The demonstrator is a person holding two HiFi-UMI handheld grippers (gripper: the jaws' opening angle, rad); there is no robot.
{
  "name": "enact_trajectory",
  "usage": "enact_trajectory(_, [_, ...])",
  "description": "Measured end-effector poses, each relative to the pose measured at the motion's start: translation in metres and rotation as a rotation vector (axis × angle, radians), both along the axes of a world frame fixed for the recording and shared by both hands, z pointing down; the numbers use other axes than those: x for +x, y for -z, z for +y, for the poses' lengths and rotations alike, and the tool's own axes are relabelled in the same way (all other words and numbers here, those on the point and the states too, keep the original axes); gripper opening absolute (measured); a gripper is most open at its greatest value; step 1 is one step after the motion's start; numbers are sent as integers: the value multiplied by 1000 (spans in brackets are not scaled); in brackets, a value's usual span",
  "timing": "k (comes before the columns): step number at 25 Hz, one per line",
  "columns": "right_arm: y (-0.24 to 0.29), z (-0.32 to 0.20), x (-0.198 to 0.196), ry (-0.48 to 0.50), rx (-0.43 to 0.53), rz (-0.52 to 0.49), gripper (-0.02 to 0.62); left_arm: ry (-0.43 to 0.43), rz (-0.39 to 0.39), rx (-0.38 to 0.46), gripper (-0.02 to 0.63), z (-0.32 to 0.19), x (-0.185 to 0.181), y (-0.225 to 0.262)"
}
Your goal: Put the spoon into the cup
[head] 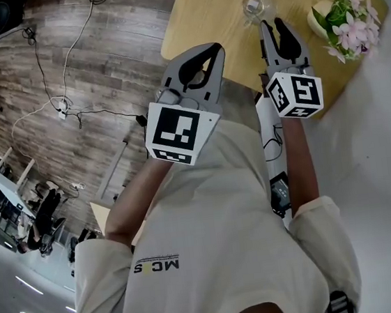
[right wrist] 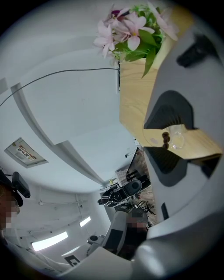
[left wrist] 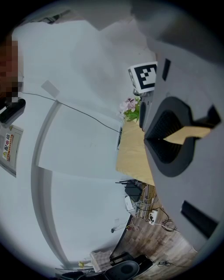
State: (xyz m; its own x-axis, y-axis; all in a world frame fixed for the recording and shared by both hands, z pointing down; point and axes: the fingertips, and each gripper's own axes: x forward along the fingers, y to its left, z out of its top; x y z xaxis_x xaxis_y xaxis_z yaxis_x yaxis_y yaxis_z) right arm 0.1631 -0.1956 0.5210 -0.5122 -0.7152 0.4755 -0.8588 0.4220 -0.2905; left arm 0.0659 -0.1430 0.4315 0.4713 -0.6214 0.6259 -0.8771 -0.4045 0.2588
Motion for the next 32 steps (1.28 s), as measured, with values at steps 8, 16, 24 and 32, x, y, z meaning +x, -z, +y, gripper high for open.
enact_trajectory(8, [14,9,3,-12,10,-11,120,-13,8,20,11,5,3,10])
enact_trajectory(16, [54,21,0,34,118,31,70,-10,19,63,11,8,0,24])
enact_trajectory(24, [107,33,2,85,191,85,44,9,46,116,11,10,-8,49])
enact_trajectory(32, [136,43,8,74,216,90,43,25,70,170,11,8,-12,73])
